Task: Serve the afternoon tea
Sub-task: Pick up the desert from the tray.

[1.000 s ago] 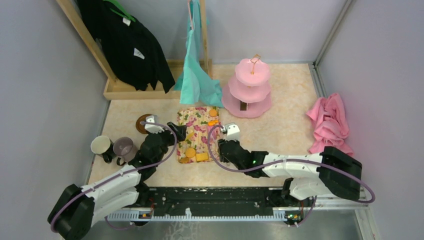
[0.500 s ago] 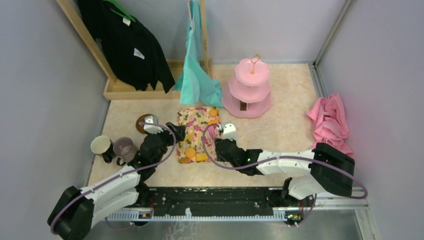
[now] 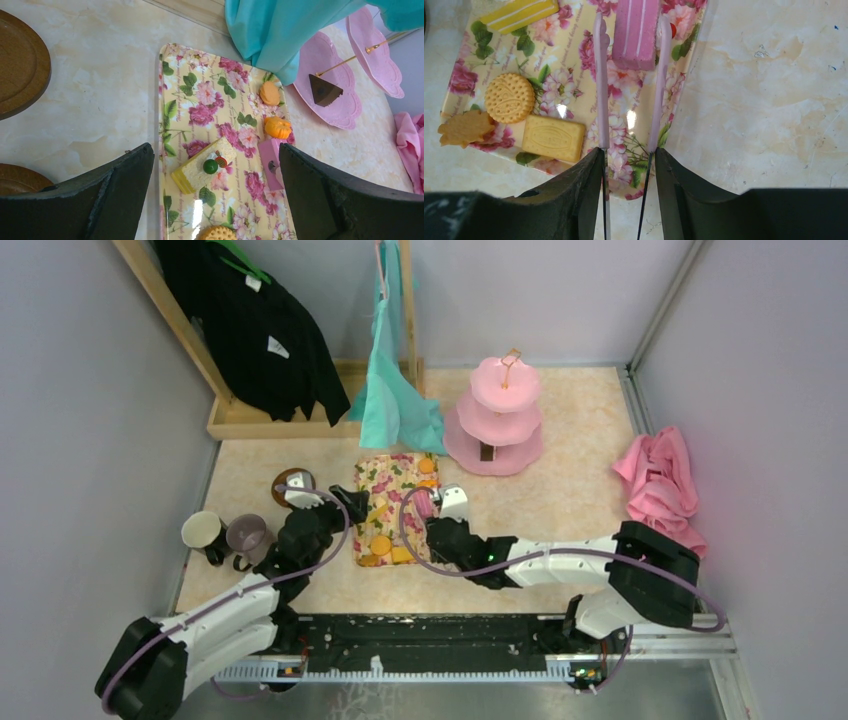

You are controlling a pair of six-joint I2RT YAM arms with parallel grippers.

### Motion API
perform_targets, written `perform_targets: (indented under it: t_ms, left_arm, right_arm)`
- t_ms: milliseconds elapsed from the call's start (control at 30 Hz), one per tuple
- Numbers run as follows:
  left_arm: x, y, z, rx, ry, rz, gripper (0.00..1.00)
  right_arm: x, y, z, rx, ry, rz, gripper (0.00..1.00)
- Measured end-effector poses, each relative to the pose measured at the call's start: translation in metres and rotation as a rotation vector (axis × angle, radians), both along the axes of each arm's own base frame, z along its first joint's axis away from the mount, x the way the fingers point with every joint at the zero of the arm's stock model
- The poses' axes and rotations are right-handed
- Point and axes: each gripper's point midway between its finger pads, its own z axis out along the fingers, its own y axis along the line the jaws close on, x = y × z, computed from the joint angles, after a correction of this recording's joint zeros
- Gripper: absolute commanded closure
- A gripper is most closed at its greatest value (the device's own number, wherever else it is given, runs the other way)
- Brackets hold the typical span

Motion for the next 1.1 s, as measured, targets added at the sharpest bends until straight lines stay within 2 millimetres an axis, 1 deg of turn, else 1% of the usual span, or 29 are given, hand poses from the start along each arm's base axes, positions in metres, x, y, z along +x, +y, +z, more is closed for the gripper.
perform_targets:
  t_ms: [133,567,800,1100]
  left_arm:
    - [0.0,0.001,-0.001,0.0,0.002,0.001,0.01]
    - [-0.002,0.004,-0.006,-0.002,0.01,0.001,0.01]
    - [-0.002,0.004,-0.006,-0.005,0.011,-0.003,0.01]
    - [-0.004,0.005,-0.01,-0.007,0.019,-0.005,0.01]
  right_arm:
    - [0.002,0.004,0.002,0.004,-0.001,-0.001,0.58]
    - [-0.002,0.003,-0.011,-0.025,0.028,-0.009,0.57]
    - [-0.007,0.011,-0.01,-0.024,0.036,0.003,0.57]
    - [-0.008,0.009,-0.017,-0.033,0.054,-0.012,0.56]
